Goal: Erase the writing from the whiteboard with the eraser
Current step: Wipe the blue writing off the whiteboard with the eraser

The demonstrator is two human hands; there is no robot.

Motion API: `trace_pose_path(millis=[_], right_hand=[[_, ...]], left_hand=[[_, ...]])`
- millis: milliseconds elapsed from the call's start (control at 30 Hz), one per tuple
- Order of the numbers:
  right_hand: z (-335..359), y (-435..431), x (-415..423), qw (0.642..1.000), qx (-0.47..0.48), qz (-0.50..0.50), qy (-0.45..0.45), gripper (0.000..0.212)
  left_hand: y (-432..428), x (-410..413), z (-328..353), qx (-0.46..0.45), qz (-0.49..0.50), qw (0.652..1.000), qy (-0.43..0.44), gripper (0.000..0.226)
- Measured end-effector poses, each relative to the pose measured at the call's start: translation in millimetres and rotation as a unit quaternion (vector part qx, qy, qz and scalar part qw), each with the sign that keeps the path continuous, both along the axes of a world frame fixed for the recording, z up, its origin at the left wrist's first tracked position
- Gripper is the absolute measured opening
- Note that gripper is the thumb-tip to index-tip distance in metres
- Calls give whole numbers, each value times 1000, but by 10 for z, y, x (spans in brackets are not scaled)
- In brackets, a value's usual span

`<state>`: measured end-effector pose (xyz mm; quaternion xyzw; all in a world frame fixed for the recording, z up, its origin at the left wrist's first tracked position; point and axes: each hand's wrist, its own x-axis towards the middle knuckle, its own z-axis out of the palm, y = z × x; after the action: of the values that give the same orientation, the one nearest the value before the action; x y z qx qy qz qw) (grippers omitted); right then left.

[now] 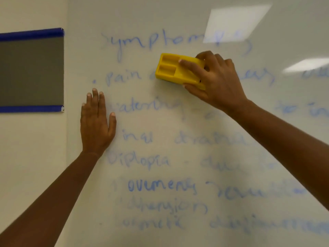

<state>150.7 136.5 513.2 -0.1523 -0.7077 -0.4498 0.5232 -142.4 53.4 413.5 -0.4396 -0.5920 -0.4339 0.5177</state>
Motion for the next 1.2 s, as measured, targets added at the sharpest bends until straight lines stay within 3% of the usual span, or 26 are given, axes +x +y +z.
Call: trace_pose_path(millis=[333, 400, 600, 667, 767, 833, 900, 1067, 1133, 1200], right_hand=[[463, 59, -553, 996, -42, -16, 76, 53], [282, 30, -641, 999, -21, -13, 45, 53], [23, 44, -512, 981, 94, -22, -167, 47], [260, 68, -468, 988, 85, -30, -126, 48], [659, 92, -515, 998, 4, -20, 62, 53], [715, 78, -627, 989, -42, -15, 140, 55], [551, 35, -773, 993, -32, -14, 109, 54], [212, -39, -729, 986, 76, -12, -146, 50], [392, -15, -664, 983, 89, -36, -158, 51], [648, 23, -649, 994, 65, -39, -77, 53]], left_hand=[[45, -205, 155, 5, -110, 994, 28, 68], [35, -252, 226, 20, -114, 993, 21, 67], [58, -360, 295, 8, -79, 996, 32, 68], [59, -358, 290, 6, -78, 996, 35, 67], [53, -364, 291, 4, -85, 996, 39, 67], [49, -361, 288, 5, -87, 995, 39, 67], [44, -356, 284, 5, -87, 995, 37, 67], [37, -352, 279, 2, -86, 995, 40, 67], [40, -349, 276, 2, -84, 996, 40, 67], [39, -346, 277, 1, -87, 995, 40, 67]])
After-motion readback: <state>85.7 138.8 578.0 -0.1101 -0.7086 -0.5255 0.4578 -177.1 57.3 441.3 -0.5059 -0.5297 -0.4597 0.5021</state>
